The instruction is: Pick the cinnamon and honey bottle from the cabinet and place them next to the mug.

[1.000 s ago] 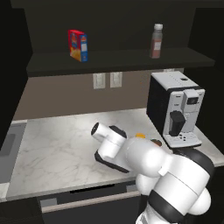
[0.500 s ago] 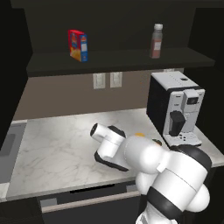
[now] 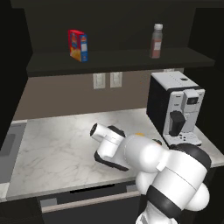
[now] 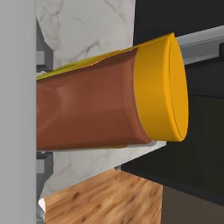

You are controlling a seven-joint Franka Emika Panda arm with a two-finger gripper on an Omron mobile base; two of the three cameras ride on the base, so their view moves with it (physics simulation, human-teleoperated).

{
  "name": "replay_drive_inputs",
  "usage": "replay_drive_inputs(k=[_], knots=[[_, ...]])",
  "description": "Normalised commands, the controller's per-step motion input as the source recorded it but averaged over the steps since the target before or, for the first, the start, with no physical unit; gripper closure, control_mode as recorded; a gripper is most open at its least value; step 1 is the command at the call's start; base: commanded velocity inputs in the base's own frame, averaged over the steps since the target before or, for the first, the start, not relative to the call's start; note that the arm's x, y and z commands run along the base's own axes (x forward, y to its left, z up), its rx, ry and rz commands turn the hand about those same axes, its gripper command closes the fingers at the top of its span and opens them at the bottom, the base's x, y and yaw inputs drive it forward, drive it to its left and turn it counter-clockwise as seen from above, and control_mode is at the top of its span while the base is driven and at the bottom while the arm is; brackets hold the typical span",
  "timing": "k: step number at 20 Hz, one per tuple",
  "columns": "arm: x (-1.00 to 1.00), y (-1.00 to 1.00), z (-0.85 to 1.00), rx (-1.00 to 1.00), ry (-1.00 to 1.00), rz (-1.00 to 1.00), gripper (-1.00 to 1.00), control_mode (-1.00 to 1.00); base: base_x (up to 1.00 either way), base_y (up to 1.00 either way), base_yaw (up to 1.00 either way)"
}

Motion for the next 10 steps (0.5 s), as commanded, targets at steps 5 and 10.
replay_drive_inputs(k=[5,10], knots=[[0.00,0.00,0.00,0.00,0.00,0.00,-1.00,-1.00,0.00,0.00,0.00],[0.00,0.00,0.00,0.00,0.00,0.00,-1.00,-1.00,0.00,0.00,0.00]])
